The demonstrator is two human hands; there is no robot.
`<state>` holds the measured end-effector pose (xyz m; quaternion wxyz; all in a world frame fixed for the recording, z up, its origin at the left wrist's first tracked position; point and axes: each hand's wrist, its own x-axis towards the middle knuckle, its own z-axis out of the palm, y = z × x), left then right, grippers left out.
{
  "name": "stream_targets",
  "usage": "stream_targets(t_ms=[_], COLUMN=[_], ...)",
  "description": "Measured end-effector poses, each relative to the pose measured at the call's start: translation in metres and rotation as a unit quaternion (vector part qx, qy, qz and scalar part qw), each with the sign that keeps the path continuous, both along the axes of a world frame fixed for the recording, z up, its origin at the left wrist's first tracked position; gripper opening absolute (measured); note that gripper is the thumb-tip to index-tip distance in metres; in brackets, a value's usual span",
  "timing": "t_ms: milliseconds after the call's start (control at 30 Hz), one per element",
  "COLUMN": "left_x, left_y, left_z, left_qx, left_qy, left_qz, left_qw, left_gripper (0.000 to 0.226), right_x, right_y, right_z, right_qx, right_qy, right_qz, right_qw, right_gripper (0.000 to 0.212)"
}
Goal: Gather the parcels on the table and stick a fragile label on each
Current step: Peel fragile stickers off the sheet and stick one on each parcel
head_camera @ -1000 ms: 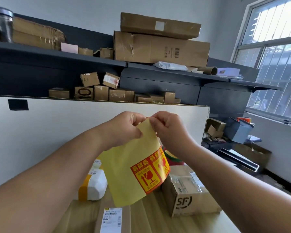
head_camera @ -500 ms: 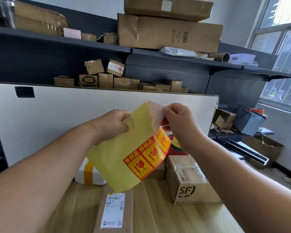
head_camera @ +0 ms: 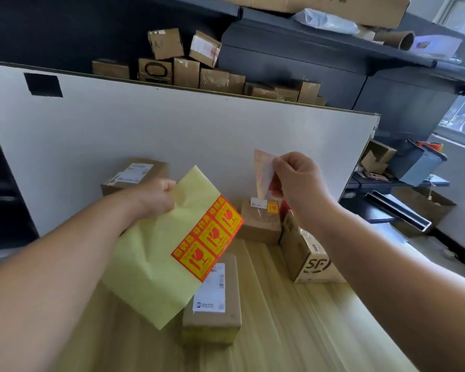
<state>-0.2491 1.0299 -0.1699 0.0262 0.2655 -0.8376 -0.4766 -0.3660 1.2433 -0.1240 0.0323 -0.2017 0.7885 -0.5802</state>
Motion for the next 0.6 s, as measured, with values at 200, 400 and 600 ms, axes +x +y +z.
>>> stream_targets(t_ms=[200,400,600], left_x=[0.006,0.011,0.019], left_y=[-0.041,-0.056,-0.073], left_z=[-0.019,-0.025,-0.026], left_qx=[0.035,0.06,0.071], left_qy=[-0.01,-0.01,-0.005], left_qz=[-0.033,-0.059,-0.064], left_qw=[0.999,0.996,0.995], left_gripper=[0.047,0.028,0.025], right_x=[0.025,0.042,0.05], right_y=[-0.043,-0.063,-0.08], right_z=[-0.018,-0.024,-0.021], right_qx=[0.047,0.063,0.063], right_qy=[0.007,0.02,0.026], right_qz=[-0.022,-0.023,-0.01], right_qw=[0.999,0.998,0.998], right_gripper=[0.024,0.024,0.025])
